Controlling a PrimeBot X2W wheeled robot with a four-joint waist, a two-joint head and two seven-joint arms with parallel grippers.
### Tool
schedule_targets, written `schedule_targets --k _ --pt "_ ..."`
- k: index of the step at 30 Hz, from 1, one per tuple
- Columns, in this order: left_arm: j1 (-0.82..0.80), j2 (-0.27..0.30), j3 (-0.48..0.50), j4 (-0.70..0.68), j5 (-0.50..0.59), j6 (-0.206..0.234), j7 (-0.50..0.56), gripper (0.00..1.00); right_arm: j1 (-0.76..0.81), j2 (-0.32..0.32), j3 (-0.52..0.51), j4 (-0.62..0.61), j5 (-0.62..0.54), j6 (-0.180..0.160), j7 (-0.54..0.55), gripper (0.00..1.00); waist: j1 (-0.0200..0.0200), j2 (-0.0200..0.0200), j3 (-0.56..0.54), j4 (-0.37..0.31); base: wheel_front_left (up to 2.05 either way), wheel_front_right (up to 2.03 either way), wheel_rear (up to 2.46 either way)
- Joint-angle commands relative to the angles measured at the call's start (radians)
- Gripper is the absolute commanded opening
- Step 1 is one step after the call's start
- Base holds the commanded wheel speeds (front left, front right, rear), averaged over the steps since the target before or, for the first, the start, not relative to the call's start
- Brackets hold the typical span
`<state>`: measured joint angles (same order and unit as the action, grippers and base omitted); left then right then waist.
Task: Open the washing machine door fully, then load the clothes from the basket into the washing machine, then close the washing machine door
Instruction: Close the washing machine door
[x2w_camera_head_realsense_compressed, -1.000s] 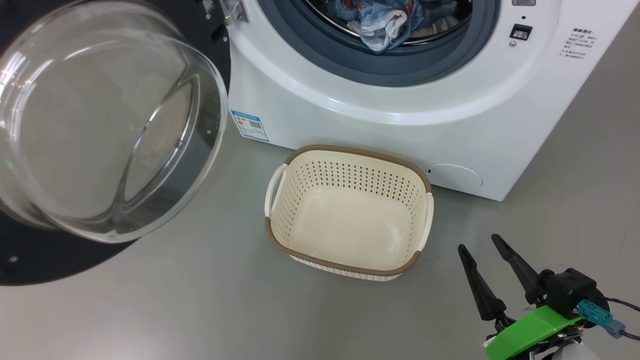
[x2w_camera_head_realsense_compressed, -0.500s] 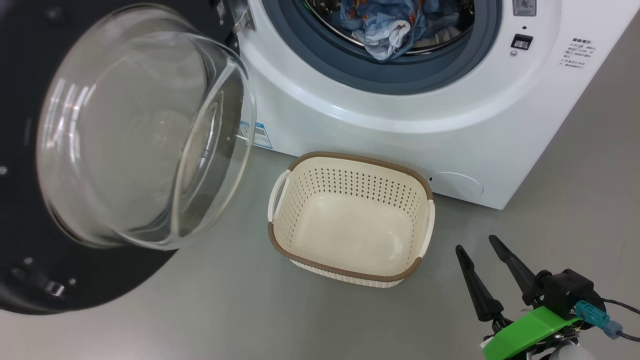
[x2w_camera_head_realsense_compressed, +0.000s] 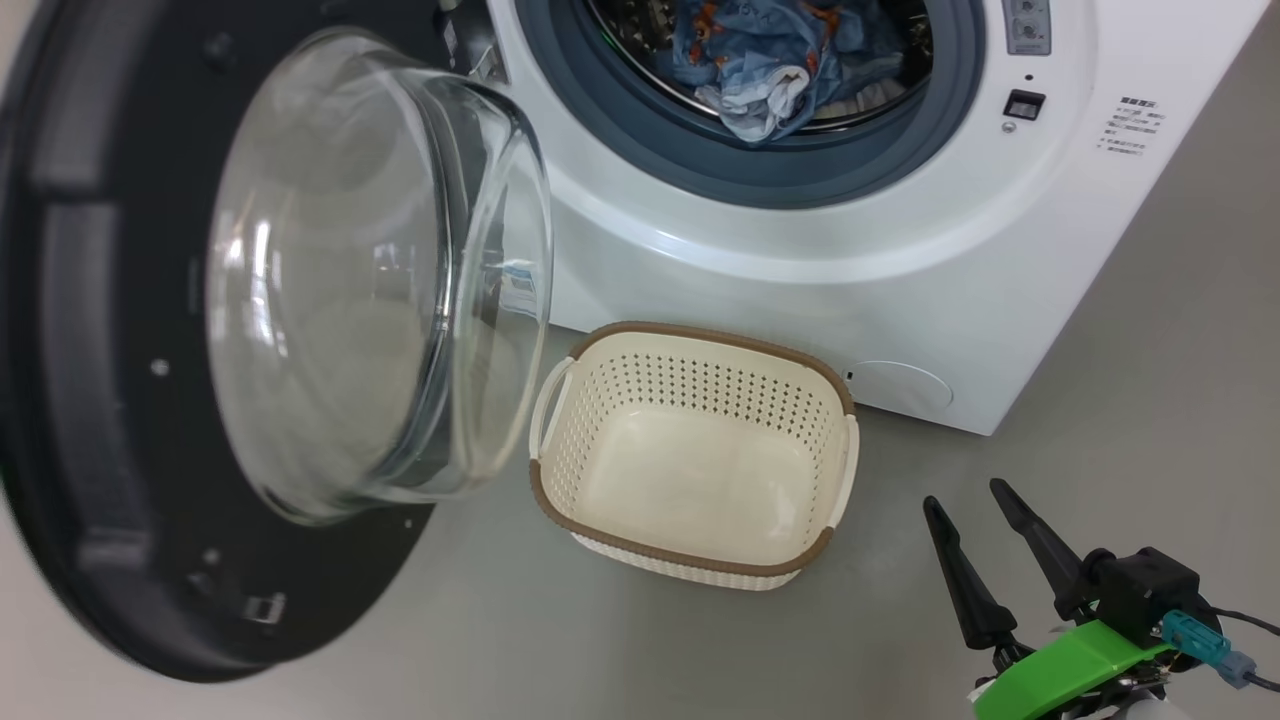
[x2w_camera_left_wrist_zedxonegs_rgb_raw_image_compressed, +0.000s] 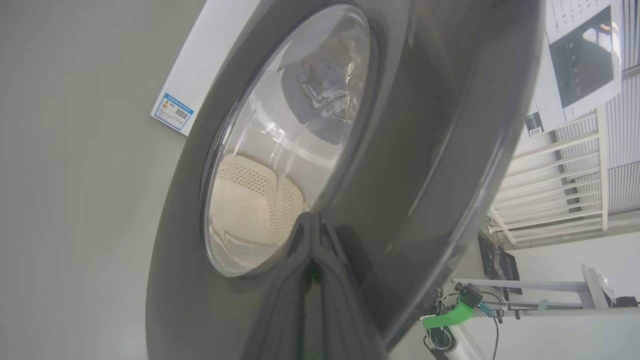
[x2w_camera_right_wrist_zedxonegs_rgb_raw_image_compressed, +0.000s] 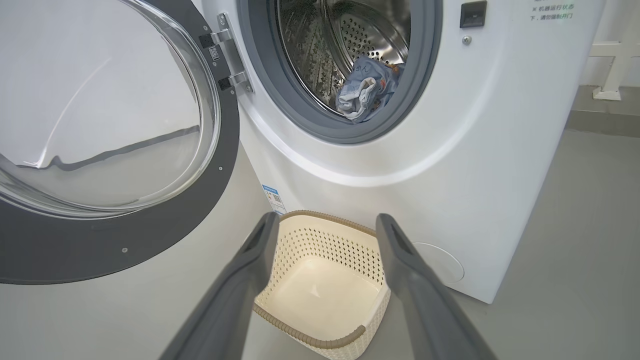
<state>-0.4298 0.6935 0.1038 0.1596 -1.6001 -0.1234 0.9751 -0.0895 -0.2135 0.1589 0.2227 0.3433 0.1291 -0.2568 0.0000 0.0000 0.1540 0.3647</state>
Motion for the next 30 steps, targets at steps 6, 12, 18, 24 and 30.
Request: schedule_targets --k 6,12,18,24,30 --pt "-0.001 0.027 0.004 -0.139 -0.033 -0.007 0.069 0.00 0.005 0.005 0.006 -0.027 -0.008 0.002 -0.005 1.00 0.0000 0.0000 -0.004 -0.026 0.00 0.00 0.00" --pt "-0.026 -0.016 -0.050 -0.210 -0.045 -0.007 0.121 0.00 -0.002 0.015 0.001 -0.029 -0.009 0.002 -0.005 1.00 0.0000 0.0000 -0.001 -0.066 0.00 0.00 0.00" --pt "-0.061 -0.071 -0.087 -0.251 -0.048 -0.007 0.133 0.00 -0.008 0.030 -0.003 -0.030 -0.010 0.002 -0.005 1.00 0.0000 0.0000 -0.002 -0.122 0.00 0.00 0.00" --pt "-0.099 -0.127 -0.114 -0.270 -0.012 -0.007 0.103 0.00 -0.016 0.042 -0.013 -0.033 -0.012 0.002 -0.005 1.00 0.0000 0.0000 0.000 -0.197 0.00 0.00 0.00" --pt "-0.153 -0.192 -0.150 -0.261 0.020 -0.007 0.070 0.00 -0.022 0.047 -0.019 -0.036 -0.014 0.002 -0.005 1.00 0.0000 0.0000 0.000 -0.267 0.00 0.00 0.00"
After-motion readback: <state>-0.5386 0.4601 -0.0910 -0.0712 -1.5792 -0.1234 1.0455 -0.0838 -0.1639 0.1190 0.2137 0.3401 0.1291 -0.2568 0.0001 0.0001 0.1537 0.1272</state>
